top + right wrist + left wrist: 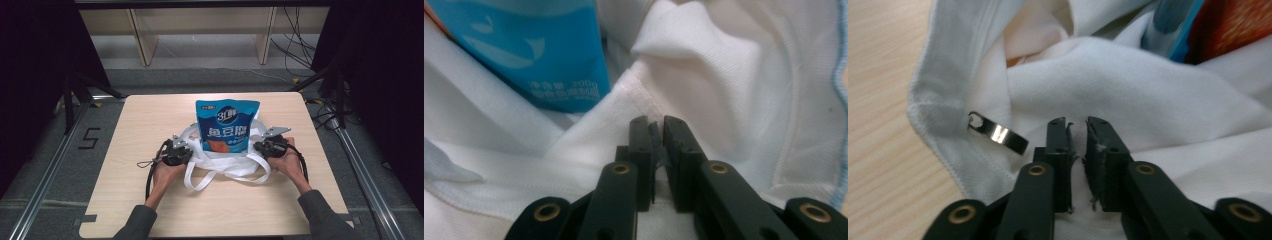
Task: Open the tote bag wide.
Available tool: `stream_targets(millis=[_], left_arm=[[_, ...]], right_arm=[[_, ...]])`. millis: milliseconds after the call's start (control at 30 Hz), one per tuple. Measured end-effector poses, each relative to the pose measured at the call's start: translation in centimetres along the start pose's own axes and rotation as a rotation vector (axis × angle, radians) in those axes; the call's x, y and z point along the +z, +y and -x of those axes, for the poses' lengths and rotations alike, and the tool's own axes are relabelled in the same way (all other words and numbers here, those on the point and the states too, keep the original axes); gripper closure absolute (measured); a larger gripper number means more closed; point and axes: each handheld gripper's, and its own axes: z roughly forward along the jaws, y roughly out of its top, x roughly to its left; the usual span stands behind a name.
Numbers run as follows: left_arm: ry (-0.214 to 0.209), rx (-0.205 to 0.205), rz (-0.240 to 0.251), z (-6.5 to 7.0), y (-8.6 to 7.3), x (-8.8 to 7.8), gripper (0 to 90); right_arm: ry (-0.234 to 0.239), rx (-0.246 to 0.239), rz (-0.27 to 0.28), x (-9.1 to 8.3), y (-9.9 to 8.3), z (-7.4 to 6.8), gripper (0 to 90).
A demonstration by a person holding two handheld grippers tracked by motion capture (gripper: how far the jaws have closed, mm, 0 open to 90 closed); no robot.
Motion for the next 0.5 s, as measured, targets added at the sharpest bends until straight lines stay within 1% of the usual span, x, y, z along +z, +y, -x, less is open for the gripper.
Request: stream_targets(millis=[33, 67, 100, 133, 167, 200, 233, 267, 300, 367, 400, 433, 467, 500], left_arm=[[-0.006, -0.003, 0.005, 0.0, 0.2, -0.3, 75.4], [-0.004, 0.028, -0.008, -0.1, 0.4, -0.7, 74.8], [-0.005, 0.032, -0.006, 0.0, 0.6, -0.9, 73.2], [-0.008, 0.015, 0.019, 0.1, 0.7, -1.2, 71.1], [-0.017, 0.005, 0.028, 0.2, 0.8, -1.4, 67.2], [-0.025, -0.008, 0.044, 0.2, 1.0, -1.9, 66.7], [-0.024, -0.009, 0.053, 0.2, 1.1, -2.2, 65.5], [-0.027, -0.017, 0.068, 0.1, 1.2, -2.8, 65.1], [-0.027, -0.024, 0.071, 0.0, 1.3, -3.3, 63.4], [-0.049, -0.042, 0.086, 0.0, 1.4, -4.0, 59.7], [-0.06, -0.041, 0.087, 0.0, 1.4, -4.4, 57.4], [-0.066, -0.049, 0.091, 0.1, 1.4, -4.9, 55.6], [-0.079, -0.054, 0.099, 0.2, 1.4, -5.3, 54.2], [-0.08, -0.045, 0.098, 0.2, 1.4, -5.6, 51.7]], right_arm=[[-0.007, -0.021, 0.029, -0.3, 0.2, 0.3, 82.1], [-0.016, -0.023, 0.047, -0.6, 0.3, 0.3, 81.9], [-0.014, -0.005, 0.047, -1.1, 0.5, 0.2, 81.8], [-0.022, -0.027, 0.077, -1.7, 0.8, 0.3, 81.7], [-0.011, -0.017, 0.096, -2.2, 1.0, 0.2, 81.5], [-0.011, -0.033, 0.106, -2.6, 1.1, 0.2, 81.2], [-0.011, -0.015, 0.121, -3.2, 1.3, 0.1, 80.5], [-0.012, -0.022, 0.13, -3.5, 1.4, 0.1, 79.9], [-0.004, -0.018, 0.142, -3.9, 1.5, 0.0, 78.8], [0.006, -0.007, 0.148, -4.4, 1.5, -0.2, 76.1], [0.0, -0.013, 0.158, -4.7, 1.6, -0.3, 74.1], [-0.001, -0.029, 0.157, -4.9, 1.6, -0.3, 71.7], [-0.002, -0.002, 0.149, -5.1, 1.5, -0.6, 68.7], [0.0, 0.014, 0.145, -5.4, 1.5, -0.8, 66.5]])
